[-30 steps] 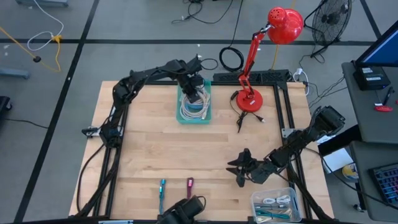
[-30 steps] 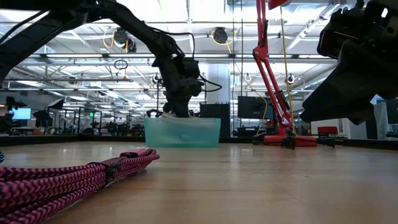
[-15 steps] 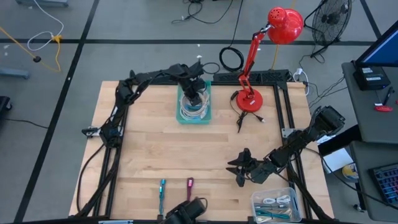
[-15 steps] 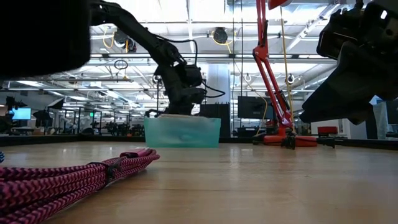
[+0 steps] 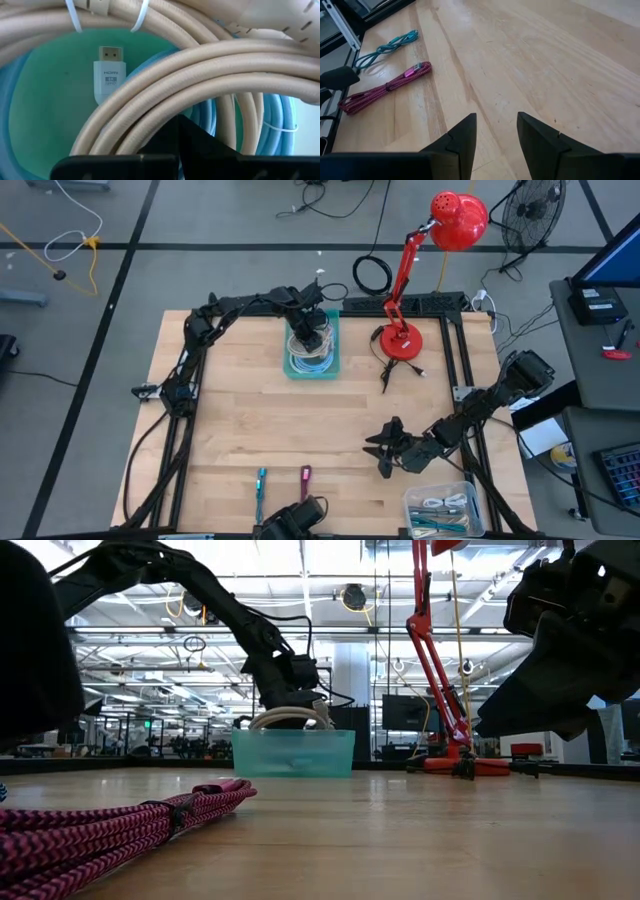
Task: Pick & Place USB Port
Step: Put the brown HDMI cable into the green bin
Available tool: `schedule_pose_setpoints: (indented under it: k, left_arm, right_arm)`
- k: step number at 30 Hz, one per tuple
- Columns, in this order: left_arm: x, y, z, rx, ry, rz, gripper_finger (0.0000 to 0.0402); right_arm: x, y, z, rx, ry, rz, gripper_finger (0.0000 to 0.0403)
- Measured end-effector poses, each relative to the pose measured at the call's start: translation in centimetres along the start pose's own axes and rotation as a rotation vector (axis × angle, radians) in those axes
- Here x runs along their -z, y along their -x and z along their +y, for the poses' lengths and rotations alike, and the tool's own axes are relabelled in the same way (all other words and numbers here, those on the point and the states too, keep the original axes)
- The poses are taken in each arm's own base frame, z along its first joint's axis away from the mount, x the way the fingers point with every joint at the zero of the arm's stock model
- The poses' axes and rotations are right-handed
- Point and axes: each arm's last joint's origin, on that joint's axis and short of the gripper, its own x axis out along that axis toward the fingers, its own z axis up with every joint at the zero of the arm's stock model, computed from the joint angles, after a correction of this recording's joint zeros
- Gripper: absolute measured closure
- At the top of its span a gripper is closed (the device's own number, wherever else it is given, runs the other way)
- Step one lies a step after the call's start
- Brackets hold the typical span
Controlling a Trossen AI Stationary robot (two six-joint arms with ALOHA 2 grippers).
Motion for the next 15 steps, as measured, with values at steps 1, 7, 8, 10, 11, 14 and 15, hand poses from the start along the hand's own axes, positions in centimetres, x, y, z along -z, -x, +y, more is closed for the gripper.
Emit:
schedule_pose_setpoints:
  k: [1,7,8,10,11,14,15]
  left_arm:
    - [0.0,0.0,0.0,0.0,0.0,0.001,0.0401]
    - [0.1,0.1,-0.4,-0.001,0.004,0.018,0.0401]
    - [0.2,0.2,-0.6,-0.006,0.002,0.021,0.0401]
    - [0.2,0.5,-0.9,-0.019,-0.002,0.023,0.0401]
    - [0.2,0.8,-1.0,-0.026,-0.003,0.024,0.0401]
    - [0.2,2.2,-1.7,-0.044,-0.006,0.014,0.0401]
    - [0.2,2.7,-1.9,-0.044,-0.006,0.011,0.0401]
  right_arm:
    - [0.0,0.0,0.0,0.002,0.002,-0.001,0.0271]
    - [-0.1,-0.1,-0.1,0.001,0.003,0.0,0.0271]
    - [-0.1,-0.1,-0.1,0.0,0.003,0.0,0.0271]
    - [-0.1,-0.1,0.0,0.0,0.002,0.0,0.0271]
    - [-0.1,-0.1,0.0,-0.001,0.002,0.0,0.0271]
    - [-0.1,-0.1,0.0,-0.002,0.001,0.0,0.0271]
    - [-0.1,-0.1,0.0,-0.004,0.001,0.001,0.0271]
